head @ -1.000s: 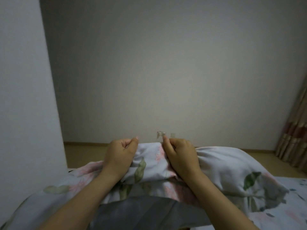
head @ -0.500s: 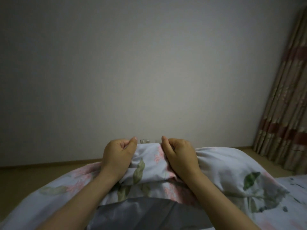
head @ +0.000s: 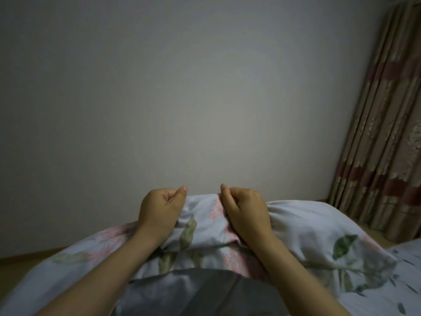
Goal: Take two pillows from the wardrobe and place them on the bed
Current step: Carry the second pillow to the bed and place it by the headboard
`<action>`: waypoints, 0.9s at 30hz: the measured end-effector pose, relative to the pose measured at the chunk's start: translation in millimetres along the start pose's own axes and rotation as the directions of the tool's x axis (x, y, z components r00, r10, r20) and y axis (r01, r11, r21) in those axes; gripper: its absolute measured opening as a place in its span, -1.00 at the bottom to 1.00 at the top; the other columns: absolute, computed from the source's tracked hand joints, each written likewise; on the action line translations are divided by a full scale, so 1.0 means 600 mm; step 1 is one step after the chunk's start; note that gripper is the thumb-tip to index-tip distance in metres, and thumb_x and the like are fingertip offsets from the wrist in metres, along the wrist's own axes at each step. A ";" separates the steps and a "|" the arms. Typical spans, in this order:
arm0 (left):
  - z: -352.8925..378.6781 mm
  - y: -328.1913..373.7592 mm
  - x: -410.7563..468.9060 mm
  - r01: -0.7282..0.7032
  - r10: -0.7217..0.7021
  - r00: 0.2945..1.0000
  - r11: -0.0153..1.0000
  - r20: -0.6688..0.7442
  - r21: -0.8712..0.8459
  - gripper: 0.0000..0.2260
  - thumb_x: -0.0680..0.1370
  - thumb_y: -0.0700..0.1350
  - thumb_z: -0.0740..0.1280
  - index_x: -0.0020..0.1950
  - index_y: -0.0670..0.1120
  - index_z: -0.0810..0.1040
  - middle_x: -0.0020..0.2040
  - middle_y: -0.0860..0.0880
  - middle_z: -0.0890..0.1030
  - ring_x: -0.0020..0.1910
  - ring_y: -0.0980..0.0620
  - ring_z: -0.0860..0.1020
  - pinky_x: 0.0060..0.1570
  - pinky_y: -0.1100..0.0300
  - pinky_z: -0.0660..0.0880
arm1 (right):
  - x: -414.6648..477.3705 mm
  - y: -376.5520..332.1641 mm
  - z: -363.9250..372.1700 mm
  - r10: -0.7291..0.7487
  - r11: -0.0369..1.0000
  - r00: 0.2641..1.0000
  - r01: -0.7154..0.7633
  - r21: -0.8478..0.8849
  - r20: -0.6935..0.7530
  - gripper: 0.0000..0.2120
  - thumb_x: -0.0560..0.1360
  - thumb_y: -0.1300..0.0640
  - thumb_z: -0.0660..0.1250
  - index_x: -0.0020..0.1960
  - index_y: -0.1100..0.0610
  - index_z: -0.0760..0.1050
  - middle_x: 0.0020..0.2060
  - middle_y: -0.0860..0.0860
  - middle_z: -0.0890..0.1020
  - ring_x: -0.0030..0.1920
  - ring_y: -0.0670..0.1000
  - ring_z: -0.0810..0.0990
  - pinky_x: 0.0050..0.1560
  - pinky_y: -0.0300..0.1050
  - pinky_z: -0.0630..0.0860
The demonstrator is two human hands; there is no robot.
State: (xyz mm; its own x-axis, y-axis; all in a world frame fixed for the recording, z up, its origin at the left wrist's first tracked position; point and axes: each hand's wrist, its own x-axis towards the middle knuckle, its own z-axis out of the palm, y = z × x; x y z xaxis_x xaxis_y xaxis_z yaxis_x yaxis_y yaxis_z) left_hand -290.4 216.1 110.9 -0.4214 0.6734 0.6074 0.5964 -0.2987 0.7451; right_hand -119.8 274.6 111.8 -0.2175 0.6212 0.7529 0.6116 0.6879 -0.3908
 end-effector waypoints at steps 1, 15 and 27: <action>0.014 -0.009 0.024 0.000 0.000 1.000 1.000 0.005 0.006 -0.51 0.52 -0.09 0.32 -0.53 -0.05 0.16 -0.57 0.06 0.14 -0.57 0.11 0.14 -0.51 0.21 0.12 | 0.020 0.015 0.014 0.002 1.000 1.000 -0.002 0.000 -0.003 -0.50 0.50 -0.12 0.09 -0.53 0.08 0.11 -0.61 -0.04 0.26 -0.48 0.03 0.31 -0.36 -0.10 0.18; 0.181 -0.212 0.339 -0.021 0.026 0.997 0.997 0.070 -0.069 -0.53 0.52 -0.08 0.32 -0.52 -0.04 0.17 -0.56 0.06 0.13 -0.55 0.11 0.13 -0.50 0.20 0.12 | 0.271 0.184 0.253 0.069 0.997 0.997 -0.070 -0.038 -0.018 -0.50 0.50 -0.13 0.08 -0.52 0.11 0.15 -0.59 0.01 0.38 -0.48 0.08 0.39 -0.35 0.00 0.33; 0.356 -0.351 0.611 -0.086 0.143 0.957 0.971 0.252 -0.222 -0.52 0.52 -0.07 0.31 -0.53 -0.06 0.18 -0.57 0.06 0.13 -0.56 0.09 0.15 -0.50 0.20 0.11 | 0.456 0.319 0.400 0.205 0.943 0.968 -0.235 -0.237 -0.146 -0.51 0.50 -0.12 0.08 -0.54 0.06 0.13 -0.57 -0.06 0.31 -0.46 0.01 0.33 -0.35 -0.08 0.24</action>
State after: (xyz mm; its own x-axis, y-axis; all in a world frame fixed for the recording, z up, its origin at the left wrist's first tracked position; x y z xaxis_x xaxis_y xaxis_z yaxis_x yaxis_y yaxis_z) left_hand -424.5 670.1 117.8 -0.1460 0.7724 0.6181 0.4635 -0.4986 0.7325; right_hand -244.8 666.3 115.8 0.0261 0.6870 0.7261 0.8081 0.4131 -0.4199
